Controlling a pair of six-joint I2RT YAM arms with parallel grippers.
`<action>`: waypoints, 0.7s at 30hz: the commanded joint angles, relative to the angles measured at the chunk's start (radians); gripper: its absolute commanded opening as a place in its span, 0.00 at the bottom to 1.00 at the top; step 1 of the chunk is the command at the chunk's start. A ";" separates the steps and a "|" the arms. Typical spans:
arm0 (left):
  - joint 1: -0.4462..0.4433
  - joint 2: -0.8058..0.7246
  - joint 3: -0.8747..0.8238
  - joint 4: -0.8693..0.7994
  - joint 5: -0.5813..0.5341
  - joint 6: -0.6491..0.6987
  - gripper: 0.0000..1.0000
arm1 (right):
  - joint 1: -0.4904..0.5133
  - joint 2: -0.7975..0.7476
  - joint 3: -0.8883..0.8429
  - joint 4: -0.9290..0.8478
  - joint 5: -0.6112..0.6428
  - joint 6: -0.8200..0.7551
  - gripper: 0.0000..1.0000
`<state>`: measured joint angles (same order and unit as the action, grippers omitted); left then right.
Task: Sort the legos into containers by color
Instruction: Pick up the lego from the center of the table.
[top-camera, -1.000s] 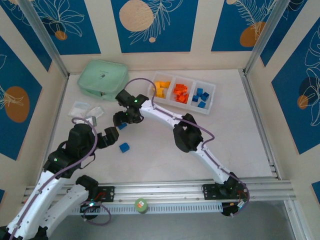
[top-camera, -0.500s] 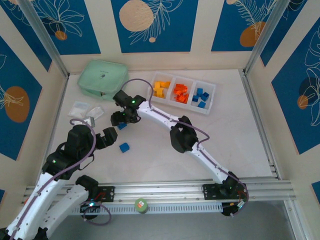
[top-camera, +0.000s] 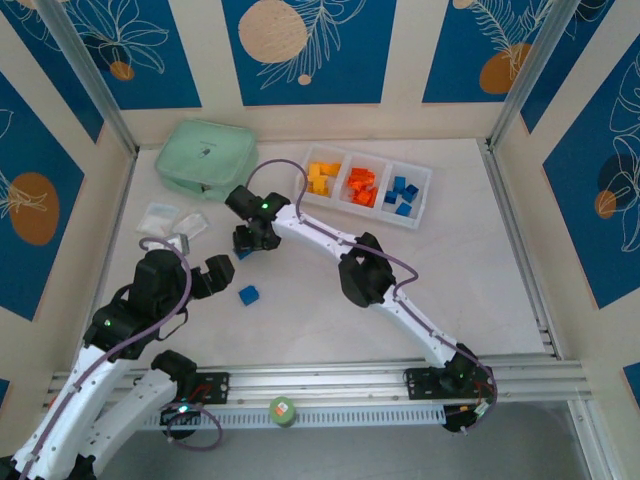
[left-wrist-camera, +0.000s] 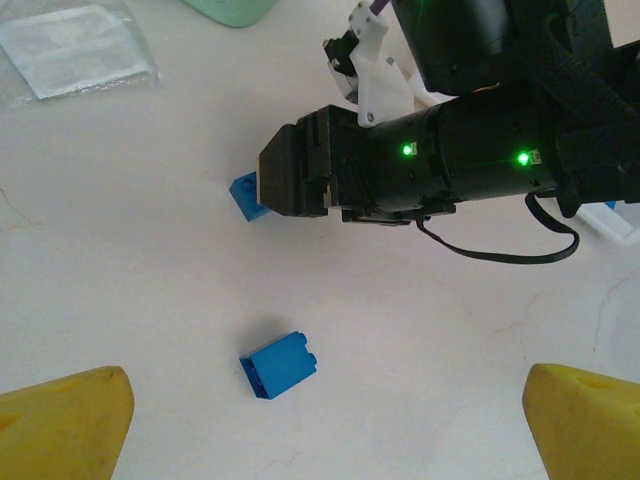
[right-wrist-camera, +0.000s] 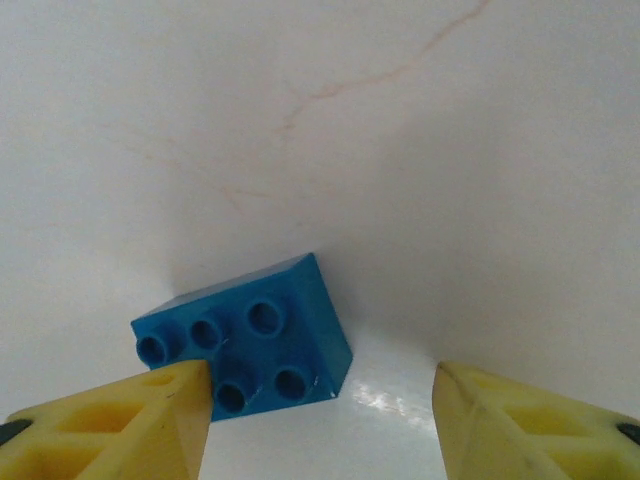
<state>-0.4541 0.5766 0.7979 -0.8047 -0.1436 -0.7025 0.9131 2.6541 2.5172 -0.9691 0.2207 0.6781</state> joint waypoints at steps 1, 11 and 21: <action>0.014 -0.011 0.018 0.001 -0.011 -0.007 0.99 | -0.009 -0.036 -0.046 -0.042 0.031 0.042 0.59; 0.014 -0.012 0.017 0.005 -0.007 -0.009 0.99 | -0.038 -0.150 -0.200 -0.040 0.061 0.074 0.46; 0.013 -0.013 0.007 0.023 0.001 -0.011 0.99 | -0.075 -0.250 -0.376 0.079 0.008 0.028 0.35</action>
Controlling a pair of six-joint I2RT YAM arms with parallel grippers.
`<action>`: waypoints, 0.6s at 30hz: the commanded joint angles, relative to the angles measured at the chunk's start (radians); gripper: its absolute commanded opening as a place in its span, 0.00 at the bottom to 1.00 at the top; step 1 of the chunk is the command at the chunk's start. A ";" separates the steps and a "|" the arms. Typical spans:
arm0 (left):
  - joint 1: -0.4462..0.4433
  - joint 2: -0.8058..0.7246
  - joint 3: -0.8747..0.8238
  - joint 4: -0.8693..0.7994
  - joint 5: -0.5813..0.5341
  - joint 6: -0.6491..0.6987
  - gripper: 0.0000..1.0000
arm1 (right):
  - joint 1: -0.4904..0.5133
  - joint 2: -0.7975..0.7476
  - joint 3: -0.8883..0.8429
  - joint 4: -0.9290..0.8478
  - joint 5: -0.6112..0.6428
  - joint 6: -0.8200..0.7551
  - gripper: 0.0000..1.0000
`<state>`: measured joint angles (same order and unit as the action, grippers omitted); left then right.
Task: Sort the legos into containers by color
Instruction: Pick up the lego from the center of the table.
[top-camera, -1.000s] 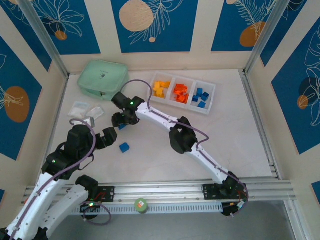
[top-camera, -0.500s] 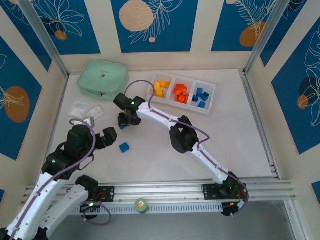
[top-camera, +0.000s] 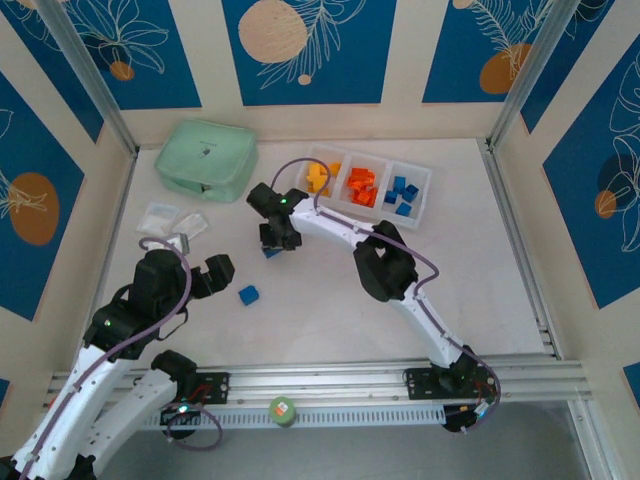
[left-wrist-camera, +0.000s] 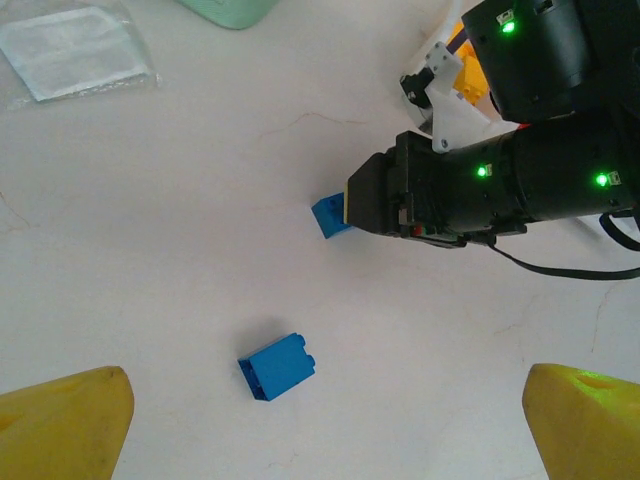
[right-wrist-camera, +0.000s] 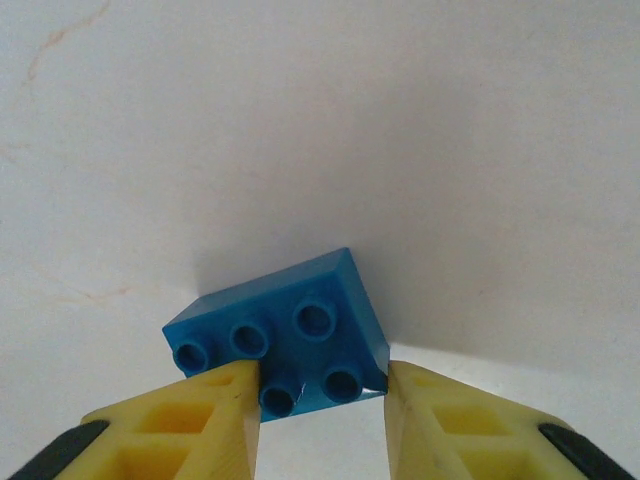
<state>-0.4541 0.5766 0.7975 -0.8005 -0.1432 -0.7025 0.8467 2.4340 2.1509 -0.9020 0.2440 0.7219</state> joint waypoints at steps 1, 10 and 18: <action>0.014 -0.013 0.008 0.019 0.000 -0.011 0.99 | -0.011 -0.029 -0.011 0.011 -0.011 -0.019 0.34; 0.014 -0.015 0.012 0.021 -0.003 -0.010 0.99 | -0.013 -0.099 -0.042 0.007 0.013 -0.031 0.32; 0.014 0.020 0.012 0.082 0.079 -0.008 0.99 | -0.088 -0.329 -0.253 0.072 0.004 -0.024 0.32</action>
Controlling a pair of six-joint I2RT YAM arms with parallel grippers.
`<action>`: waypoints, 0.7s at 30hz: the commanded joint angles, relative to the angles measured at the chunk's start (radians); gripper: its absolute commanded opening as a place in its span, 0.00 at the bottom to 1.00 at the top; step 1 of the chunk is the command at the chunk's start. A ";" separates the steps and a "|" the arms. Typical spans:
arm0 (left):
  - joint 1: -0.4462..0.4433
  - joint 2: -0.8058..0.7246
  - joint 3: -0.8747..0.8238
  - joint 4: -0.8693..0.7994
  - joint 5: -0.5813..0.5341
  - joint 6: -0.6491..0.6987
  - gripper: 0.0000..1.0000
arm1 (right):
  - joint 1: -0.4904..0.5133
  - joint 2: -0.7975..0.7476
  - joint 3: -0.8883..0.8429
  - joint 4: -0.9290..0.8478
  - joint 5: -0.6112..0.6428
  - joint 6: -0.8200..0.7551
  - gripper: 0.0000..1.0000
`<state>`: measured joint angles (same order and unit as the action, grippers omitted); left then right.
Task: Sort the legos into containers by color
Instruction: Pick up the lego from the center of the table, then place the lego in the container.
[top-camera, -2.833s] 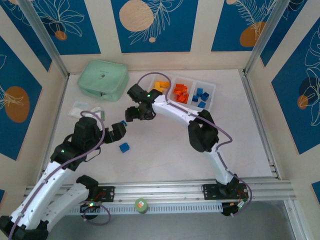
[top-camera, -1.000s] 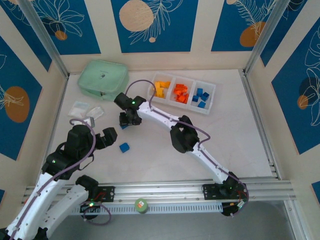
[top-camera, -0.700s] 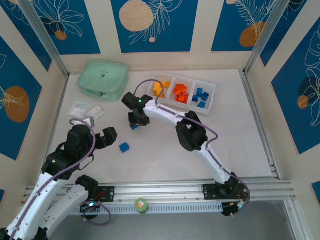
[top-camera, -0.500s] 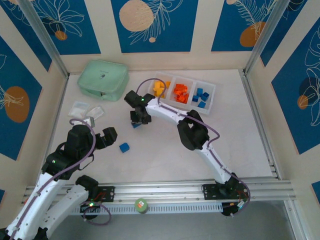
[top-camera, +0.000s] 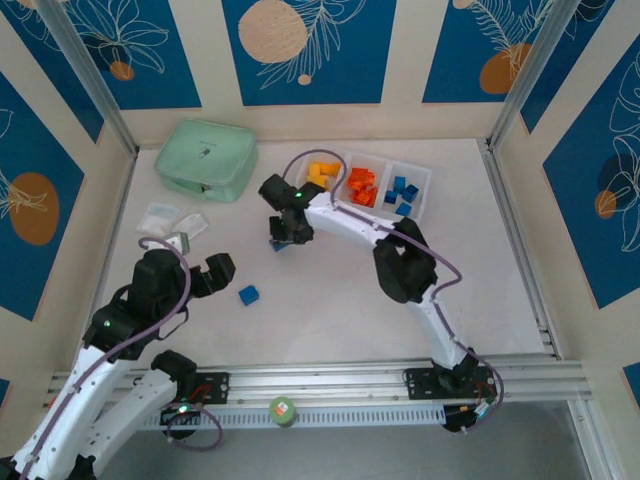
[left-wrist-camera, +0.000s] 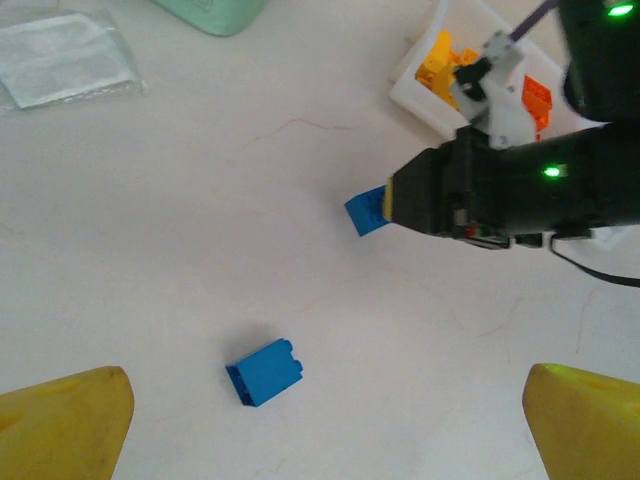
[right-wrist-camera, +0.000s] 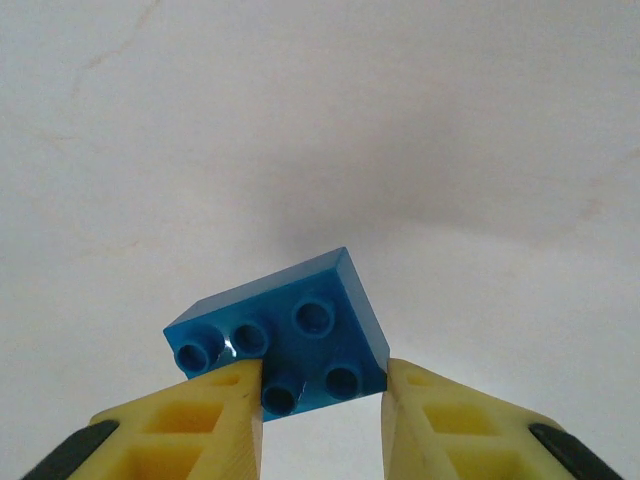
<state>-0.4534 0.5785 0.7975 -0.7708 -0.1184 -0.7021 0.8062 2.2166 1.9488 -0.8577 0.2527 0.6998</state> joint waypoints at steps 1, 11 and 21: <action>0.013 0.030 0.011 0.069 0.072 -0.008 0.99 | -0.067 -0.148 -0.084 0.031 0.003 -0.002 0.32; 0.010 0.259 0.021 0.300 0.298 0.009 0.99 | -0.381 -0.427 -0.302 0.028 0.091 -0.060 0.33; -0.028 0.498 0.087 0.460 0.390 0.041 0.99 | -0.637 -0.370 -0.320 0.109 0.108 -0.105 0.35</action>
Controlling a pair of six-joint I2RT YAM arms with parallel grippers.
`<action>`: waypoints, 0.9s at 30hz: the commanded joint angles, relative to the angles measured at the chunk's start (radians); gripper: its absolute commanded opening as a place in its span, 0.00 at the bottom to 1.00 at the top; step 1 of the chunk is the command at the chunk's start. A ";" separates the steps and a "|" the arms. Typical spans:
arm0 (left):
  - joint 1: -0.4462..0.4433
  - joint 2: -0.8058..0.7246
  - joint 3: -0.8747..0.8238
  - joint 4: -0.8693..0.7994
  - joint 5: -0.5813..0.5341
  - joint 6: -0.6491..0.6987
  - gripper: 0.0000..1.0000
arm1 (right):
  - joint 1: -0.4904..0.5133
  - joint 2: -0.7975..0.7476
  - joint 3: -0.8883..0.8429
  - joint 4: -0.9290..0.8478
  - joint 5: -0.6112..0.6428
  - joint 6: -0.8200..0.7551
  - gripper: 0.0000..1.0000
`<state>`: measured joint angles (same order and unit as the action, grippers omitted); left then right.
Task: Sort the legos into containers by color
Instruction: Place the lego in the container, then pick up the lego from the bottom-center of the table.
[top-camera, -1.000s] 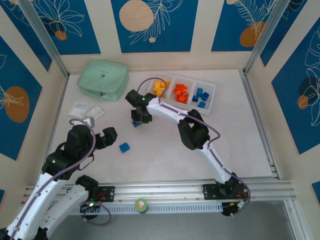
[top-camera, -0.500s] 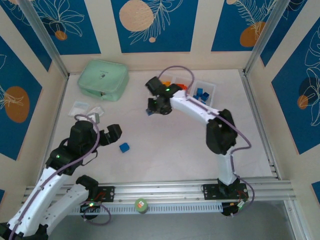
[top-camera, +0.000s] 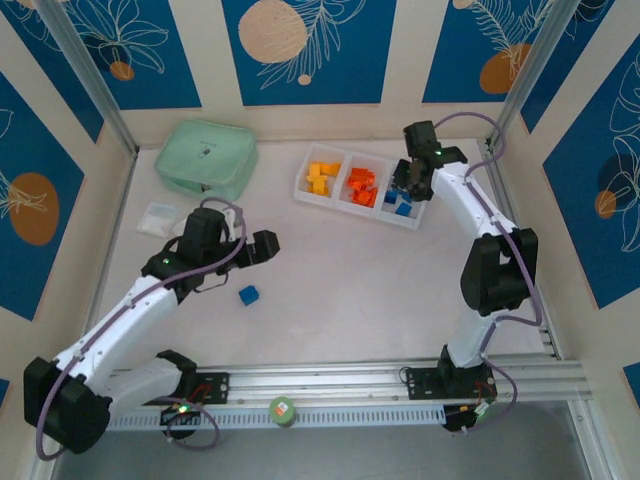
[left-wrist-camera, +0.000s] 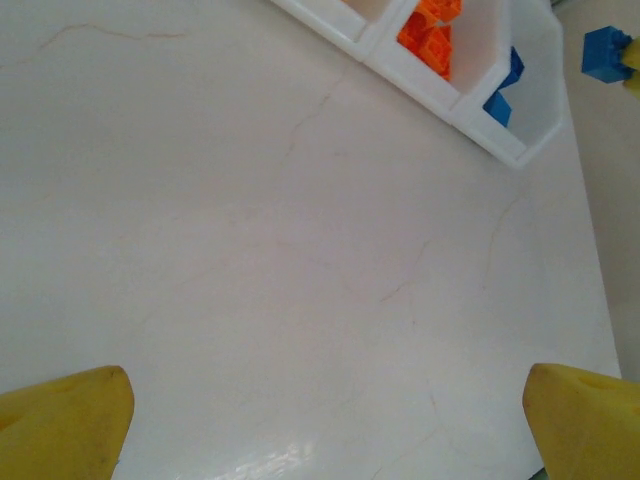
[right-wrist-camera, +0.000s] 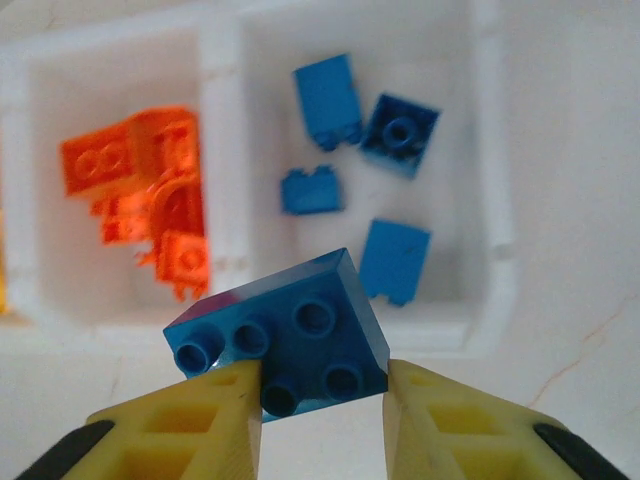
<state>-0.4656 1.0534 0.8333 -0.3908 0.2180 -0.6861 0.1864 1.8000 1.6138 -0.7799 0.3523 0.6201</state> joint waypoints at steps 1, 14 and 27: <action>-0.021 0.038 0.058 0.089 0.055 0.027 0.99 | -0.023 0.075 0.035 0.035 0.017 -0.033 0.36; -0.028 0.042 0.075 0.055 0.017 0.056 0.99 | 0.013 0.187 0.210 -0.013 0.005 -0.071 0.65; -0.025 -0.210 0.021 -0.207 -0.124 0.036 0.99 | 0.402 0.118 0.126 -0.047 -0.144 0.001 0.74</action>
<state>-0.4870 0.9020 0.8742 -0.4923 0.1505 -0.6460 0.5270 1.9041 1.7531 -0.7979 0.2687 0.5880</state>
